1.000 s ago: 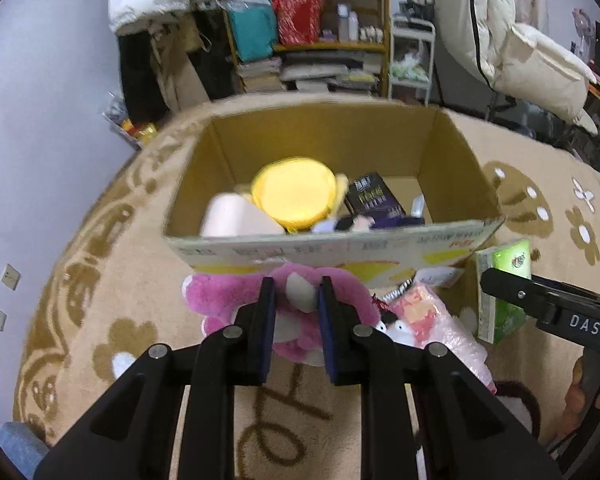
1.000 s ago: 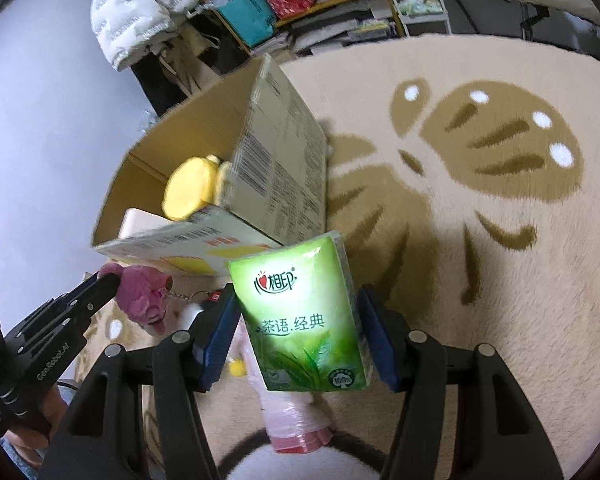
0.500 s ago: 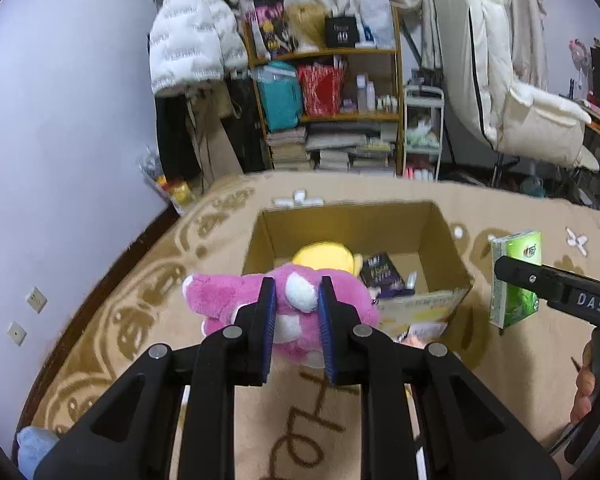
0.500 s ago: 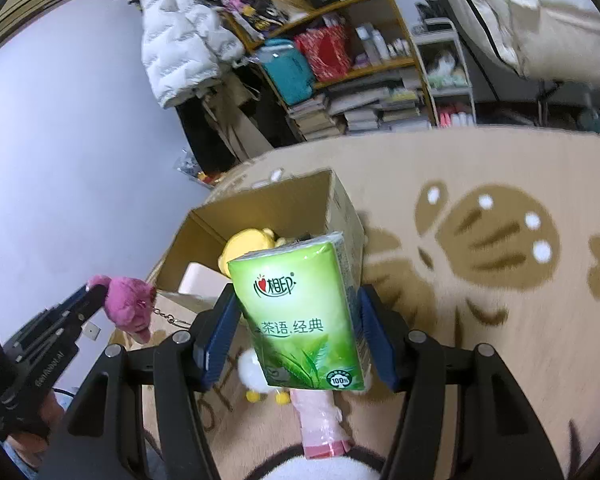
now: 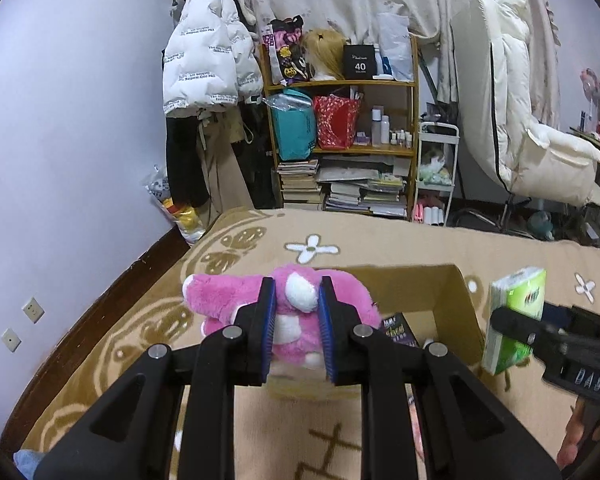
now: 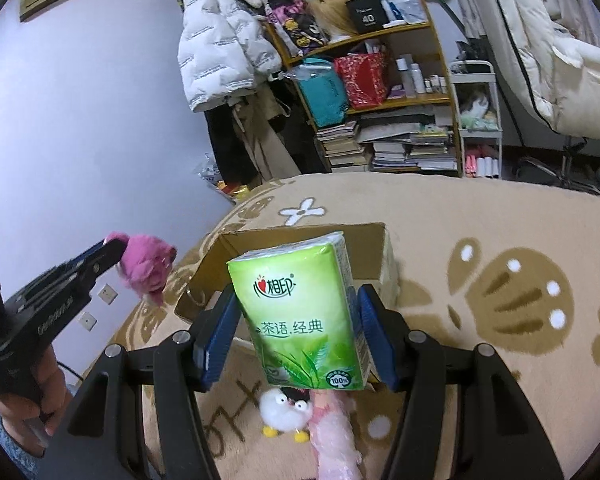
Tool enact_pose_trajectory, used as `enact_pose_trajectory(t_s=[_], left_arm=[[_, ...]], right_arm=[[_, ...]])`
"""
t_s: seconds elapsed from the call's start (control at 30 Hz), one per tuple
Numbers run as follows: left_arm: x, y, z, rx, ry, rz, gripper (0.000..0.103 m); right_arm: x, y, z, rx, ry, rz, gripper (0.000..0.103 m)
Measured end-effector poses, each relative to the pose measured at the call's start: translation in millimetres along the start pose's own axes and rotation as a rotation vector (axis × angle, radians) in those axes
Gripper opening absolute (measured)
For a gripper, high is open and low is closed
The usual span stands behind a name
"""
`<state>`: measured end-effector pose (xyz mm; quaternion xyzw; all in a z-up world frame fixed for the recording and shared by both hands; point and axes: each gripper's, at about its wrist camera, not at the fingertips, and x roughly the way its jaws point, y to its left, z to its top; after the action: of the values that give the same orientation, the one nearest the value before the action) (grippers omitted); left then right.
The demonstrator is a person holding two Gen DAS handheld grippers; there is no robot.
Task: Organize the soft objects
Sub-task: 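Lift the pink plush and green tissue pack and carry them over the box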
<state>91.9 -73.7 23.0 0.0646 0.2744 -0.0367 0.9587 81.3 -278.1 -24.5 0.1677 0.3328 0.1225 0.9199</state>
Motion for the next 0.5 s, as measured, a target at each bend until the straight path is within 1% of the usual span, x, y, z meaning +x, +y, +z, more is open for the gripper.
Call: enact_pose_trajectory(t_s=[0.13, 0.33, 0.5], left_arm=[[15.0, 0.3, 4.5, 0.005, 0.006, 0.001, 0.02], [39.4, 0.8, -1.9, 0.004, 0.055, -0.009, 0.02], [56.7, -1.1, -9.7, 0.011, 0.093, -0.036, 0.02]], right_arm=[[17.3, 6.3, 2.8, -0.027, 0.013, 0.006, 0.063], [42.2, 7.1, 5.8, -0.046, 0.04, -0.003, 0.063], [55.9, 5.9, 6.0, -0.063, 0.045, -0.024, 0.063]])
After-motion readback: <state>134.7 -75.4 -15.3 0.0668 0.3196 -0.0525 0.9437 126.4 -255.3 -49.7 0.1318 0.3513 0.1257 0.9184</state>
